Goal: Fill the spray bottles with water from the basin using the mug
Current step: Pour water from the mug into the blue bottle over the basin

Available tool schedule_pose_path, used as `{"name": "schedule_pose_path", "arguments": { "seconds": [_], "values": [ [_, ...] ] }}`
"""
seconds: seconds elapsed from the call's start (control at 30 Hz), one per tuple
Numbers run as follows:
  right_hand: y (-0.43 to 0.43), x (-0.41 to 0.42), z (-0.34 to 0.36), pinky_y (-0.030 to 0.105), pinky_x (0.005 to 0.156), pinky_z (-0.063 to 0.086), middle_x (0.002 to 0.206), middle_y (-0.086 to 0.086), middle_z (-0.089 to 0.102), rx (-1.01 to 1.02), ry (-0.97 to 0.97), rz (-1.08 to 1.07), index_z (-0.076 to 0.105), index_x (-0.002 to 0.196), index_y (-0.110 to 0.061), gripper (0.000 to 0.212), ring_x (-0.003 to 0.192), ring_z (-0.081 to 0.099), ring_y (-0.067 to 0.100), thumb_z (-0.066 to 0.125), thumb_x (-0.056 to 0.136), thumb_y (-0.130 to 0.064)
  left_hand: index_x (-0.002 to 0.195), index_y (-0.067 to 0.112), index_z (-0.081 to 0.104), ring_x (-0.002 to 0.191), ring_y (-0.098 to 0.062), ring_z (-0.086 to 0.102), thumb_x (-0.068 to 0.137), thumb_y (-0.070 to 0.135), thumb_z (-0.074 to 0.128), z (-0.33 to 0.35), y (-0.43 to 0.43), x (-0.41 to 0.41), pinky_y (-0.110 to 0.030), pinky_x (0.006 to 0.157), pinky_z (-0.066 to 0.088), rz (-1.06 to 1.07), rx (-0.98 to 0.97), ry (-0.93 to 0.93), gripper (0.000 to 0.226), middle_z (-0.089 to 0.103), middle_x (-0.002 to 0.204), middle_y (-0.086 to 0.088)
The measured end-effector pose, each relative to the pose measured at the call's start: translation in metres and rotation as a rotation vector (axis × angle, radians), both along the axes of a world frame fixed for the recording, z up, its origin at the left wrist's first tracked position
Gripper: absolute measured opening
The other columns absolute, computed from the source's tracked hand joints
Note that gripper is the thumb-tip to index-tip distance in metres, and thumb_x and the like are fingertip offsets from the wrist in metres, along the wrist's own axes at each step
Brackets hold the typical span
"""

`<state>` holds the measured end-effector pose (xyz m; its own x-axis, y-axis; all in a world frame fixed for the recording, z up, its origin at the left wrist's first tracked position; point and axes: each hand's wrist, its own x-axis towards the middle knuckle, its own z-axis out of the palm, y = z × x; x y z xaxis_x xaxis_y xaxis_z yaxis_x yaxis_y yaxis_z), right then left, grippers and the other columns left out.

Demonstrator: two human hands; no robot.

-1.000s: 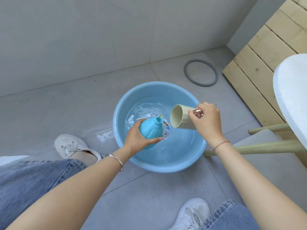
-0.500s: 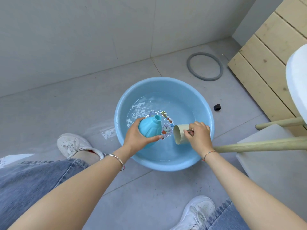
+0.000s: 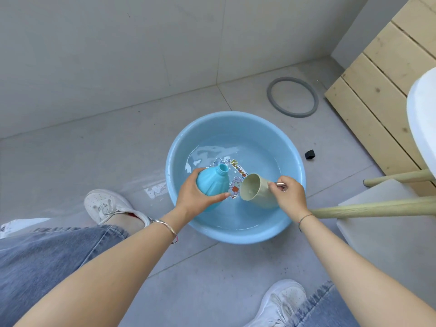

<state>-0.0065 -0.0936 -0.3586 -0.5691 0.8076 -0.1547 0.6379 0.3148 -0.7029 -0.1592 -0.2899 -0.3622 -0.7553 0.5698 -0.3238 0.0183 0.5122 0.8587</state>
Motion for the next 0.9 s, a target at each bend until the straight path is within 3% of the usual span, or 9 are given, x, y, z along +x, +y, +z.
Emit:
{"name": "schedule_pose_path", "arguments": {
  "seconds": [0.1, 0.2, 0.27, 0.33, 0.4, 0.47, 0.6, 0.73, 0.9],
  "values": [
    [0.004, -0.005, 0.018, 0.021, 0.049, 0.025, 0.055, 0.0, 0.036, -0.218, 0.158, -0.15, 0.033, 0.056, -0.016, 0.043, 0.057, 0.037, 0.011, 0.065, 0.084, -0.009, 0.117, 0.035, 0.048, 0.102, -0.012, 0.058, 0.055, 0.043, 0.093, 0.003, -0.001, -0.001, -0.024, 0.085, 0.047, 0.007, 0.004, 0.01, 0.077, 0.06, 0.111, 0.012],
    [0.004, -0.015, 0.042, 0.01, 0.045, 0.027, 0.041, -0.014, 0.026, -0.244, 0.281, -0.183, 0.031, 0.058, -0.015, 0.044, 0.04, 0.038, -0.005, 0.062, 0.086, -0.003, 0.12, 0.034, 0.049, 0.102, -0.012, 0.059, 0.054, 0.045, 0.093, 0.005, -0.002, -0.001, -0.027, 0.087, 0.049, 0.008, 0.011, 0.007, 0.08, 0.061, 0.112, 0.012],
    [0.004, -0.022, 0.059, 0.006, 0.052, 0.036, 0.041, -0.015, 0.025, -0.238, 0.383, -0.141, 0.032, 0.058, -0.014, 0.043, 0.043, 0.048, -0.006, 0.062, 0.087, -0.003, 0.121, 0.034, 0.049, 0.102, -0.012, 0.059, 0.054, 0.045, 0.093, 0.008, -0.003, -0.001, -0.028, 0.087, 0.051, 0.007, 0.017, 0.005, 0.081, 0.06, 0.111, 0.012],
    [0.004, -0.029, 0.075, 0.014, 0.062, 0.042, 0.048, -0.012, 0.029, -0.218, 0.462, -0.093, 0.035, 0.057, -0.018, 0.042, 0.056, 0.054, 0.005, 0.066, 0.083, -0.011, 0.119, 0.035, 0.049, 0.102, -0.012, 0.059, 0.054, 0.045, 0.093, 0.012, -0.003, 0.0, -0.027, 0.086, 0.05, 0.005, 0.027, 0.011, 0.08, 0.06, 0.111, 0.012],
    [0.004, -0.033, 0.09, 0.026, 0.065, 0.038, 0.055, -0.003, 0.037, -0.179, 0.481, -0.042, 0.037, 0.052, -0.025, 0.039, 0.069, 0.053, 0.015, 0.068, 0.075, -0.028, 0.118, 0.036, 0.049, 0.101, -0.012, 0.059, 0.054, 0.044, 0.094, 0.016, -0.002, 0.002, -0.026, 0.086, 0.049, 0.001, 0.044, 0.019, 0.079, 0.06, 0.11, 0.013],
    [0.003, -0.036, 0.103, 0.029, 0.065, 0.035, 0.061, 0.006, 0.041, -0.104, 0.472, 0.018, 0.038, 0.051, -0.024, 0.038, 0.068, 0.05, 0.016, 0.068, 0.072, -0.035, 0.117, 0.036, 0.048, 0.101, -0.012, 0.059, 0.054, 0.042, 0.094, 0.021, -0.001, 0.003, -0.026, 0.086, 0.049, -0.004, 0.061, 0.024, 0.078, 0.06, 0.11, 0.013],
    [-0.007, -0.039, 0.129, 0.02, 0.056, 0.025, 0.059, -0.002, 0.033, 0.186, 0.45, 0.131, 0.033, 0.055, -0.019, 0.041, 0.057, 0.031, 0.007, 0.066, 0.079, -0.019, 0.115, 0.036, 0.049, 0.099, -0.011, 0.06, 0.054, 0.042, 0.094, 0.027, 0.001, 0.006, -0.027, 0.085, 0.05, -0.005, 0.067, 0.037, 0.076, 0.06, 0.106, 0.015],
    [-0.016, -0.039, 0.14, 0.027, 0.059, 0.028, 0.059, 0.0, 0.034, 0.347, 0.416, 0.19, 0.035, 0.055, -0.014, 0.037, 0.066, 0.034, 0.018, 0.063, 0.077, -0.022, 0.118, 0.036, 0.05, 0.098, -0.011, 0.059, 0.054, 0.043, 0.094, 0.03, 0.002, 0.007, -0.022, 0.079, 0.047, -0.006, 0.067, 0.034, 0.078, 0.06, 0.108, 0.014],
    [-0.021, -0.035, 0.146, 0.032, 0.065, 0.03, 0.059, -0.005, 0.034, 0.438, 0.399, 0.249, 0.035, 0.055, -0.013, 0.037, 0.068, 0.034, 0.018, 0.064, 0.077, -0.02, 0.116, 0.038, 0.049, 0.099, -0.011, 0.059, 0.052, 0.047, 0.093, 0.032, 0.002, 0.008, -0.03, 0.081, 0.053, -0.017, 0.056, 0.037, 0.079, 0.059, 0.107, 0.016]
  ]
}}
